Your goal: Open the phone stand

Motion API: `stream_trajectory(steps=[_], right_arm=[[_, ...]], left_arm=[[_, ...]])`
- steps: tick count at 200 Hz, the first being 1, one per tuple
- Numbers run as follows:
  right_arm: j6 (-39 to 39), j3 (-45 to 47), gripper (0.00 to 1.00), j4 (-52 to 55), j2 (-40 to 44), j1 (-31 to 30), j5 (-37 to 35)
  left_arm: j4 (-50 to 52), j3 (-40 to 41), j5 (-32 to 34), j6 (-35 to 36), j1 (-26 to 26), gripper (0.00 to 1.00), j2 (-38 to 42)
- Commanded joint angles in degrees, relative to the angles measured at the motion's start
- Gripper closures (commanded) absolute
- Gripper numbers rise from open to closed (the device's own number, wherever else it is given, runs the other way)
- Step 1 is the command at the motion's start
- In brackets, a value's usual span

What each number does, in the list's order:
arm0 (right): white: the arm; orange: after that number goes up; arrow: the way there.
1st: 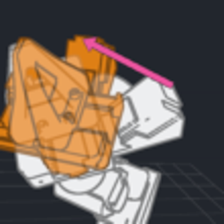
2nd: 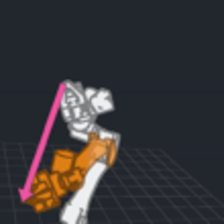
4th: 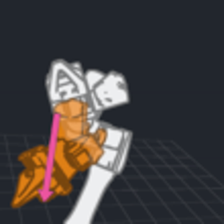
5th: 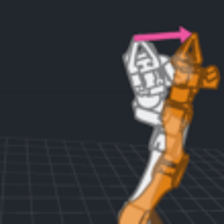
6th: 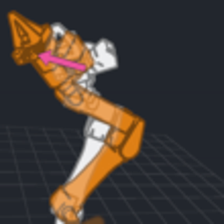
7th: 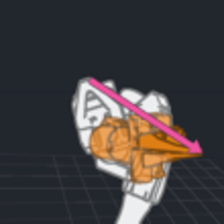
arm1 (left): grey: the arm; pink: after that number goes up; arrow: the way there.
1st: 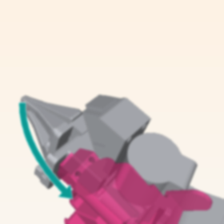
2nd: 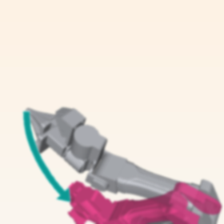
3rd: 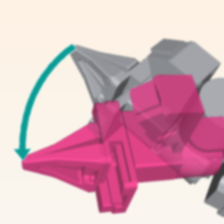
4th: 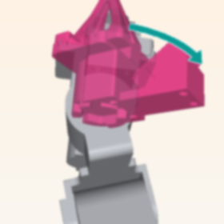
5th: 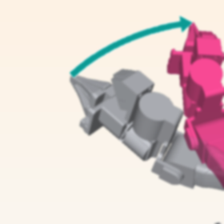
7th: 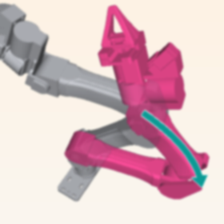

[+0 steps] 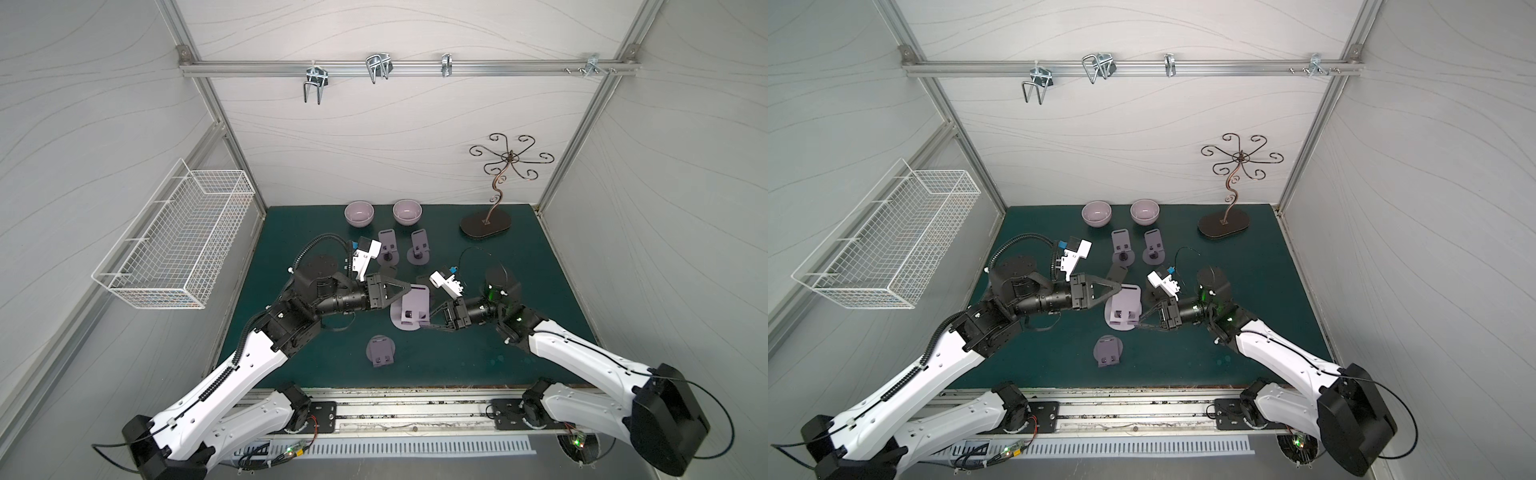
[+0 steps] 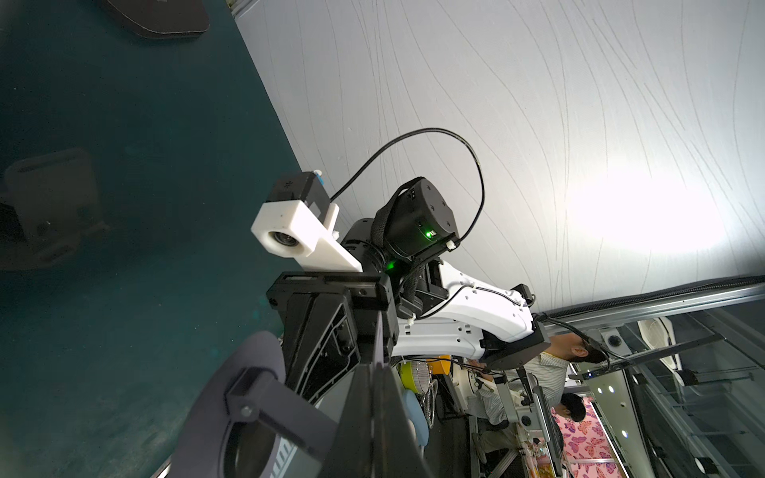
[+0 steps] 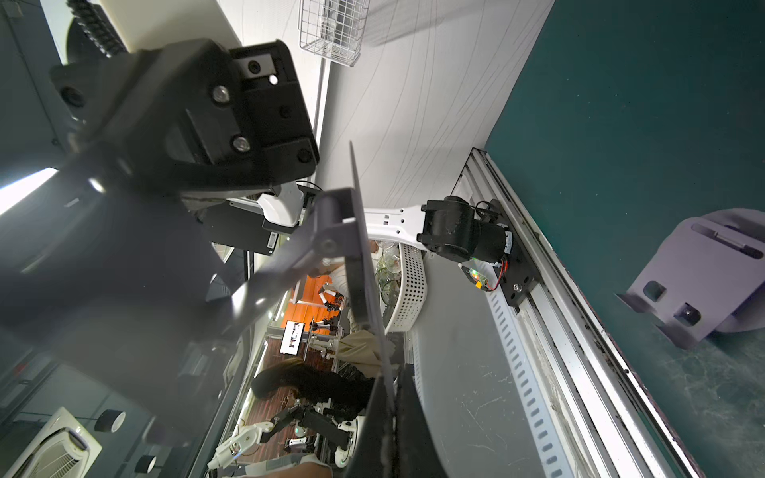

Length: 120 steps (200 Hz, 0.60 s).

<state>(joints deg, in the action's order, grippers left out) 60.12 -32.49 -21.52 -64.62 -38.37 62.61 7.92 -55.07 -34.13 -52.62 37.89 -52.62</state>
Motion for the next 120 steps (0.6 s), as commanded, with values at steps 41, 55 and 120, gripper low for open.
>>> stream_trajectory(steps=[41,55,120], right_arm=[[1.7,7.4,1.0,18.0,-5.3,0.9,-0.5],[2.5,7.0,1.0,17.2,-5.9,0.9,-0.3],[3.4,6.2,1.0,17.2,-5.8,1.0,0.2]], left_arm=[[-17.2,-20.9,0.3,13.1,-2.0,1.0,2.5],[-12.2,-22.3,0.6,17.8,-2.0,1.0,2.2],[-3.2,-21.8,0.6,34.2,-2.0,1.0,-2.3]])
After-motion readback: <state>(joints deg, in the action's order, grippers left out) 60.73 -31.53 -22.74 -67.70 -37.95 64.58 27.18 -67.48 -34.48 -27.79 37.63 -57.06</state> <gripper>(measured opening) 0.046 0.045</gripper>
